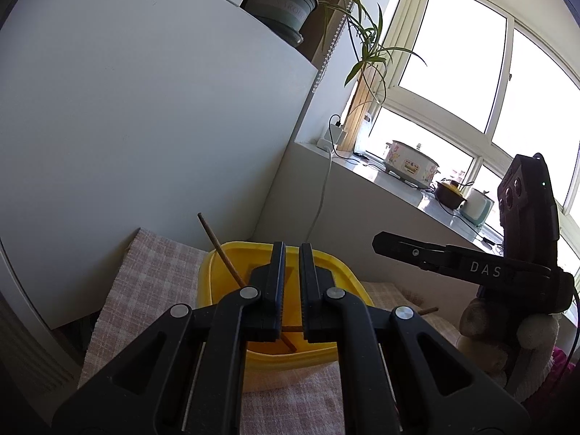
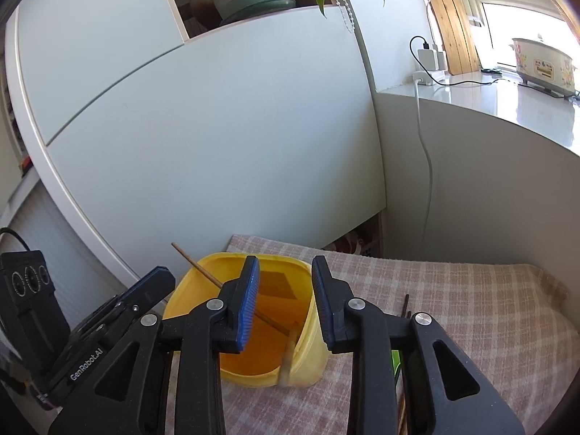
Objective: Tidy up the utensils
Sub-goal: 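Open the right tool to drop the chopstick into the container, then move the right tool back to the utensils and close on the green spoon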
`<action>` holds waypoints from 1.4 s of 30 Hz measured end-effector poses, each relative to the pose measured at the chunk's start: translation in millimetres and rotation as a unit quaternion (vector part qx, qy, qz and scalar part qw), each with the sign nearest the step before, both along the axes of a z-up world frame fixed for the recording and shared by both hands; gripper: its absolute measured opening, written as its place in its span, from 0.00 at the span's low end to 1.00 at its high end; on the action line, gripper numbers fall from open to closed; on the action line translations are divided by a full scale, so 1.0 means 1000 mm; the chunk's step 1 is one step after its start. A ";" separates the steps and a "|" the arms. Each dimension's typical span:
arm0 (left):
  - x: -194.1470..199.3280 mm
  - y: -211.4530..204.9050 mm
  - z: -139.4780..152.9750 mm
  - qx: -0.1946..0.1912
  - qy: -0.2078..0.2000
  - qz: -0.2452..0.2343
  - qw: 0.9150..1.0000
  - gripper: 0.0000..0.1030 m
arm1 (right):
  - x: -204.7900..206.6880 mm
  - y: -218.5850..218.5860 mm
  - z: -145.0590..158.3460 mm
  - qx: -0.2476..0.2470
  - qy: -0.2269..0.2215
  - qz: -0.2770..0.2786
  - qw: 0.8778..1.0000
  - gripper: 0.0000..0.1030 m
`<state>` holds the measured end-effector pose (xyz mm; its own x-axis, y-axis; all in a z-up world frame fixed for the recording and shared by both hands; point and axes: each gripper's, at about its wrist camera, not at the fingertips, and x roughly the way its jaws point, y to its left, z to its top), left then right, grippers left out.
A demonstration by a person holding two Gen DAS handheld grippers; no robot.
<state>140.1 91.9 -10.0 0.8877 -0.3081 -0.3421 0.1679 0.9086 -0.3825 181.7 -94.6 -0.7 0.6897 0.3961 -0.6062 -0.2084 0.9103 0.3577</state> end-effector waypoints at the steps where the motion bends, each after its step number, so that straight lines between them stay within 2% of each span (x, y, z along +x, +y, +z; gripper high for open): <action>1: -0.003 -0.001 0.002 -0.001 -0.002 0.000 1.000 0.04 | -0.003 -0.002 0.002 -0.001 -0.004 0.000 1.000 0.27; 13: -0.045 -0.018 0.017 0.014 -0.011 -0.013 1.000 0.05 | -0.047 -0.052 0.013 0.009 -0.010 -0.029 1.000 0.27; 16: -0.057 -0.026 0.019 0.020 -0.012 -0.023 0.999 0.19 | -0.059 -0.071 0.005 0.003 0.001 -0.044 0.999 0.27; 20: -0.073 -0.040 0.021 0.028 -0.013 -0.038 0.999 0.19 | -0.069 -0.093 -0.009 -0.004 0.026 -0.061 0.998 0.27; 24: -0.076 -0.057 0.009 0.010 0.020 -0.072 0.997 0.19 | -0.075 -0.110 -0.029 -0.005 0.059 -0.074 0.996 0.27; 31: -0.069 -0.103 -0.031 0.040 0.096 -0.123 0.987 0.19 | -0.074 -0.116 -0.068 -0.006 0.126 -0.062 0.990 0.27; 36: -0.056 -0.122 -0.062 0.050 0.157 -0.129 0.978 0.19 | -0.066 -0.108 -0.094 -0.011 0.173 -0.038 0.984 0.27; 42: -0.039 -0.141 -0.086 0.048 0.201 -0.137 0.969 0.19 | -0.058 -0.101 -0.115 -0.019 0.208 -0.016 0.978 0.27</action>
<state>100.9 -49.4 -95.9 0.5665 -0.4622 -0.6823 0.2625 0.8860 -0.3823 124.2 -195.3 -116.1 0.3918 0.3503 -0.8507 -0.0227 0.9281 0.3717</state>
